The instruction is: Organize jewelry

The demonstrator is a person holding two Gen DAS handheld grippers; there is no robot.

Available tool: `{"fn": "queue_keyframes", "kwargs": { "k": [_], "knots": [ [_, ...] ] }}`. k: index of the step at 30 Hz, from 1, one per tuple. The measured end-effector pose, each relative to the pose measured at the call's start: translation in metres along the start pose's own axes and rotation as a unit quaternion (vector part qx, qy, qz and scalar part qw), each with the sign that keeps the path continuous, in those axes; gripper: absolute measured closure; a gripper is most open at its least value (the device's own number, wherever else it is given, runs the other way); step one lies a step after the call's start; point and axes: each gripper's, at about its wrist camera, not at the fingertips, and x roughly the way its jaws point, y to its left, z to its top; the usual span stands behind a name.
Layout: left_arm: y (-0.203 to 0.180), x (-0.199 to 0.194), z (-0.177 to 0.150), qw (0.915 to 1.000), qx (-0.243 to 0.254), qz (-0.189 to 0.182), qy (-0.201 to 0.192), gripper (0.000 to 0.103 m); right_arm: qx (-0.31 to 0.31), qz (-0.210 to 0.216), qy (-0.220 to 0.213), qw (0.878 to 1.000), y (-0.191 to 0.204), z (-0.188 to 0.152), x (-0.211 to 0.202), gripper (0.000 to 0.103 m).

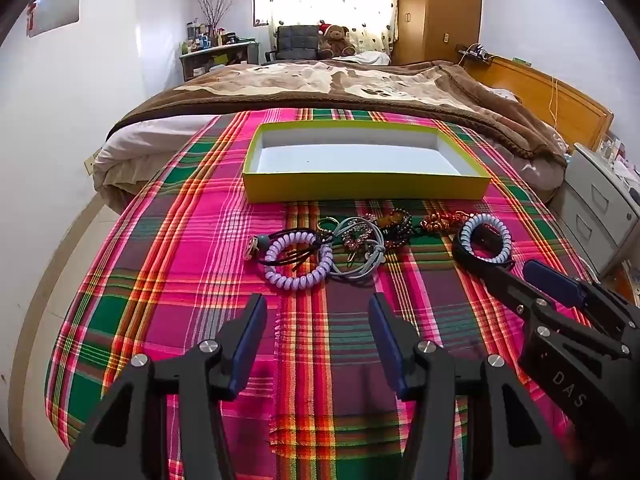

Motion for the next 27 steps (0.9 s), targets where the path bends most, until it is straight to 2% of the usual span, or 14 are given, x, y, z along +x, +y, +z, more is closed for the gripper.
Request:
{"fn": "queue_keyframes", "kwargs": {
  "k": [27],
  "knots": [
    [0.0025, 0.0027, -0.0018, 1.0000, -0.008, 0.003, 0.004, 0.048, -0.008, -0.007, 0.004, 1.000, 0.0030, -0.0005, 0.0032, 0.058]
  ]
}}
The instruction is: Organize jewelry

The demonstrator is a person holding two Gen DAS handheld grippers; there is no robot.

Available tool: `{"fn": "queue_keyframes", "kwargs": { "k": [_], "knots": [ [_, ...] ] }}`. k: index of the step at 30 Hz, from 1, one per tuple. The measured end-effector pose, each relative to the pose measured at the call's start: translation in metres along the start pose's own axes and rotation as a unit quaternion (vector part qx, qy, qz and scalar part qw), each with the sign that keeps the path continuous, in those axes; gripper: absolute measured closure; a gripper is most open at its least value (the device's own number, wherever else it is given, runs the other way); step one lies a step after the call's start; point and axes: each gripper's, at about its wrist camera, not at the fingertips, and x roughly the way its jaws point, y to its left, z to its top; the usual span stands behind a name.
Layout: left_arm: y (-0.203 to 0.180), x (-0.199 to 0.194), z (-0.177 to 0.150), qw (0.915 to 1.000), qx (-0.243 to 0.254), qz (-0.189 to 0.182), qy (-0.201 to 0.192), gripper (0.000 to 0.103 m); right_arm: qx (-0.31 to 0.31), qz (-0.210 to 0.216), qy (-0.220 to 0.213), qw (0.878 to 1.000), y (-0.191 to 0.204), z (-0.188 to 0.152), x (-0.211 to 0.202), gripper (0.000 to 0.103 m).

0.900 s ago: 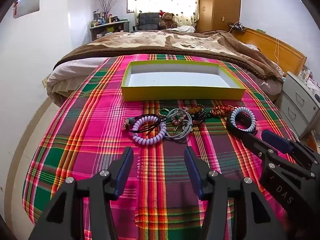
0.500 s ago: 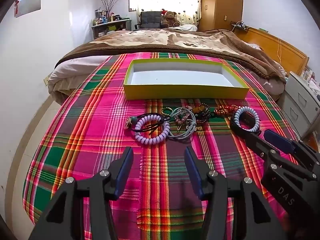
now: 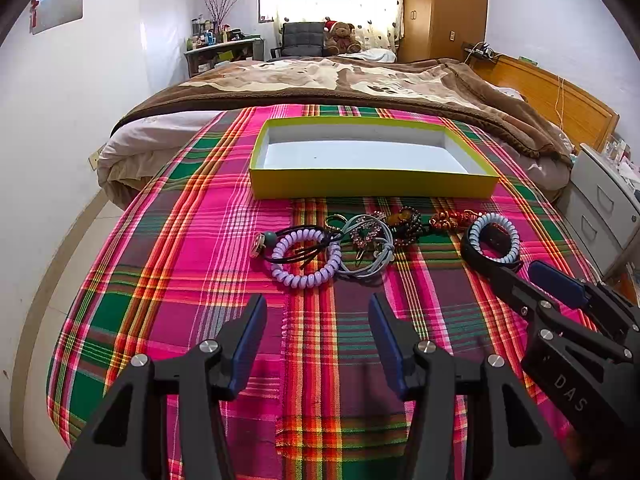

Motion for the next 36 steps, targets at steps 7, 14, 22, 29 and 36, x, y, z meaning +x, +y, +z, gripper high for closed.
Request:
{"fn": "queue_keyframes", "kwargs": {
  "k": [7, 14, 22, 29, 36],
  "knots": [
    [0.0011, 0.0006, -0.0002, 1.0000, 0.000, -0.001, 0.002, 0.048, 0.000, -0.002, 0.003, 1.000, -0.0004, 0.0005, 0.0004, 0.058],
    [-0.0001, 0.0010, 0.0003, 1.0000, 0.001, 0.001, 0.001, 0.048, 0.000, -0.001, 0.002, 1.000, -0.0005, 0.0006, 0.0002, 0.058],
    [-0.0003, 0.0004, 0.0006, 1.0000, 0.001, 0.000, 0.003, 0.048, 0.000, -0.003, 0.003, 1.000, -0.0004, 0.0011, 0.0003, 0.058],
    [-0.0008, 0.0009, 0.0009, 1.0000, 0.000, 0.001, 0.003, 0.048, -0.001, -0.005, 0.003, 1.000, 0.0006, 0.0010, 0.0002, 0.058],
    [-0.0010, 0.0008, 0.0007, 1.0000, 0.000, 0.002, 0.002, 0.048, -0.001, -0.005, 0.003, 1.000, 0.0003, 0.0009, -0.0006, 0.058]
  ]
}}
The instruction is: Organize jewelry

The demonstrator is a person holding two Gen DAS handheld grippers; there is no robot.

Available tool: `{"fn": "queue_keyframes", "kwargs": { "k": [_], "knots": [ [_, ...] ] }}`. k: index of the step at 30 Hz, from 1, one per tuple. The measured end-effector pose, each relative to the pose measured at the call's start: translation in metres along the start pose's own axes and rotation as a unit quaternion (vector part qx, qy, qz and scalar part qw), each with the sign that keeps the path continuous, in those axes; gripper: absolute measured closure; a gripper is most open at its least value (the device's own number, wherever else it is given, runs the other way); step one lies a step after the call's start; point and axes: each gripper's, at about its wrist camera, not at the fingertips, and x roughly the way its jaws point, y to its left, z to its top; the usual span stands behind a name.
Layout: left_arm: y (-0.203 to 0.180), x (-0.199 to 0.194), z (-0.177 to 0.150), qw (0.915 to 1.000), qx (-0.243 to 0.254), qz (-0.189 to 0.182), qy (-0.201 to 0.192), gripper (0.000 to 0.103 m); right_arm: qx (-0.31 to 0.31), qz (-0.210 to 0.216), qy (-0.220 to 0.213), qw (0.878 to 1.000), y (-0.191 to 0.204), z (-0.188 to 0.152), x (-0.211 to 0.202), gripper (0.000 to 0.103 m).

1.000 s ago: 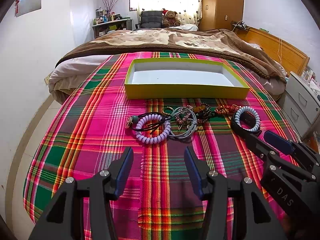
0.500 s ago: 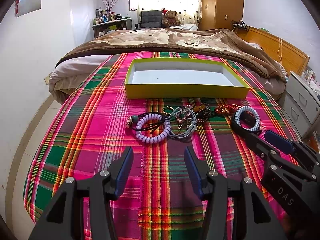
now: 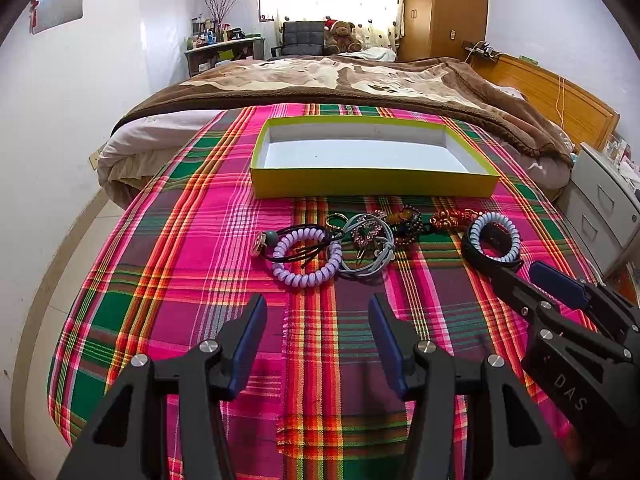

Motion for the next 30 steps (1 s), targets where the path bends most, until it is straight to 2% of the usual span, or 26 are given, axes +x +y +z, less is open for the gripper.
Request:
{"fn": "queue_keyframes", "kwargs": {
  "k": [30],
  "knots": [
    [0.007, 0.006, 0.007, 0.9999, -0.006, -0.003, 0.008, 0.048, 0.006, -0.008, 0.004, 1.000, -0.009, 0.007, 0.010, 0.058]
  ]
}}
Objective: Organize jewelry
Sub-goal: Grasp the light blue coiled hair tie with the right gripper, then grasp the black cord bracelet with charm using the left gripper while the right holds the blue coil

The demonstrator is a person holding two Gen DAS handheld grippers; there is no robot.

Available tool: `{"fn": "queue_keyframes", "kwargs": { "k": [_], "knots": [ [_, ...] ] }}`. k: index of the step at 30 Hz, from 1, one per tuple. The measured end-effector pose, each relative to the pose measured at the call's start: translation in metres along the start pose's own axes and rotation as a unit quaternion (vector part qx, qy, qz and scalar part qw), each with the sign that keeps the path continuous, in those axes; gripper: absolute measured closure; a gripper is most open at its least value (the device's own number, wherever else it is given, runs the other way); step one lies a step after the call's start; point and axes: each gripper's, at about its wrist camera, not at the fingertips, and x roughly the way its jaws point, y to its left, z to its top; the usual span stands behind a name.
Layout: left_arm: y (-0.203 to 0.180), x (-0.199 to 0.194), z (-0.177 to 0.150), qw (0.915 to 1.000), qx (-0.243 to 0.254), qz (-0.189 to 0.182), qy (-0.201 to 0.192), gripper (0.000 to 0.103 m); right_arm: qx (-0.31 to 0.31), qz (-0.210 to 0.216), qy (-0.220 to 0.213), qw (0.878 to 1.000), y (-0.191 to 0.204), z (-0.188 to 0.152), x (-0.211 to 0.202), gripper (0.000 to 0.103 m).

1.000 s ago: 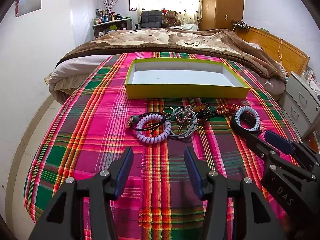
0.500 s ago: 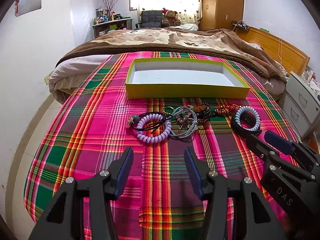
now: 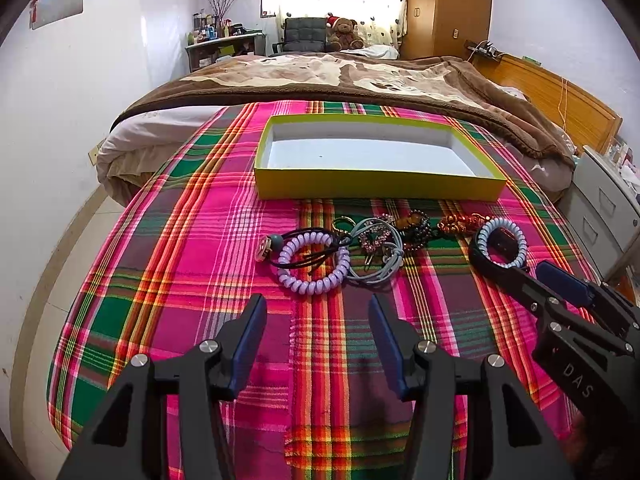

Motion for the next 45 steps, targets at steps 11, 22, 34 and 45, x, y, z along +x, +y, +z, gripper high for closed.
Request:
{"fn": "queue_keyframes", "kwargs": {
  "k": [11, 22, 34, 45],
  "knots": [
    [0.025, 0.011, 0.013, 0.9984, -0.029, -0.047, 0.009, 0.048, 0.034, -0.021, 0.010, 0.999, -0.040, 0.015, 0.012, 0.058],
    [0.040, 0.027, 0.015, 0.9974, -0.041, -0.043, 0.039, 0.048, -0.012, 0.007, 0.022, 1.000, -0.032, 0.031, 0.030, 0.058],
    [0.056, 0.031, 0.015, 0.9945, -0.057, -0.071, 0.051, 0.048, -0.014, 0.005, 0.018, 1.000, -0.033, 0.033, 0.028, 0.094],
    [0.066, 0.031, 0.022, 0.9951, -0.050, -0.070, 0.050, 0.048, 0.042, 0.042, -0.044, 0.997, -0.048, 0.046, -0.004, 0.098]
  ]
}}
